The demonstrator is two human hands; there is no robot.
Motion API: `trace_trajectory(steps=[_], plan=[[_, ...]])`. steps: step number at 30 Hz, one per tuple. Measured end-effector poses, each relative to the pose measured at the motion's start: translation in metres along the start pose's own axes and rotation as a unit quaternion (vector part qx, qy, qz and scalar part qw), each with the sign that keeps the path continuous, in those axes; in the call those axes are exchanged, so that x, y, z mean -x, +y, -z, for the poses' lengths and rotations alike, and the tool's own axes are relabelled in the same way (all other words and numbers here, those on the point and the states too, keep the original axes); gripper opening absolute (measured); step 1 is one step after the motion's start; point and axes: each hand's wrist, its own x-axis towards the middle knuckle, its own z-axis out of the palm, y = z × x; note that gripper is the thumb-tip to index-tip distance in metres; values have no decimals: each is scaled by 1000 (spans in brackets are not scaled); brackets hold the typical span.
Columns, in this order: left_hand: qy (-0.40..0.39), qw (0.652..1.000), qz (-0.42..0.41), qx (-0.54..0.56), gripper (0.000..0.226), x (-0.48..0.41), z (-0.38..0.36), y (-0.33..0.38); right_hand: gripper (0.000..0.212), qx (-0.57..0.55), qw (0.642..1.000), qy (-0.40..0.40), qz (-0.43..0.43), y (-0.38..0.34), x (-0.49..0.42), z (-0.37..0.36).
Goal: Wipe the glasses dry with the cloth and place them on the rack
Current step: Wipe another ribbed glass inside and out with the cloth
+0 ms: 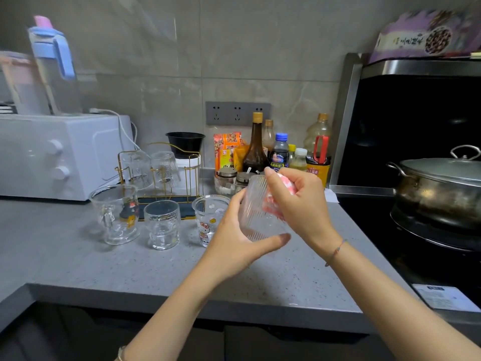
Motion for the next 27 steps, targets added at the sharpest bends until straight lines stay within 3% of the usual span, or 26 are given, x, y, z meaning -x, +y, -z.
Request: trace_trajectory(steps=[4,6,10,12,14,16,18,20,24,27], plan=[[-8,998,-1,57,88,0,7,-1,43,-11,1000,-3,26,-5,-2,-2],[-48,987,35,150,85,2,12,1,44,-62,998,-11,22,-8,-2,0],[-146,877,142,436,77,5,15,1,44,-173,985,-5,-12,-6,-2,1],[-167,847,151,481,73,5,15,1,40,-189,982,2,-29,-4,-2,1],[-163,858,156,461,86,2,16,3,39,-195,980,4,-49,-2,-2,1],[-145,905,138,376,96,-1,21,6,42,-194,979,9,-64,-1,-3,3],[-128,957,96,241,81,-2,23,11,43,-166,985,13,-51,0,-6,5],[-93,987,59,118,65,-1,21,18,44,-132,991,15,-24,-2,-9,4],[0,999,-24,-29,76,0,17,15,47,-100,995,12,25,-7,-8,-3],[-11,999,-17,37,72,2,21,13,41,-98,994,-2,38,-11,-5,-5]])
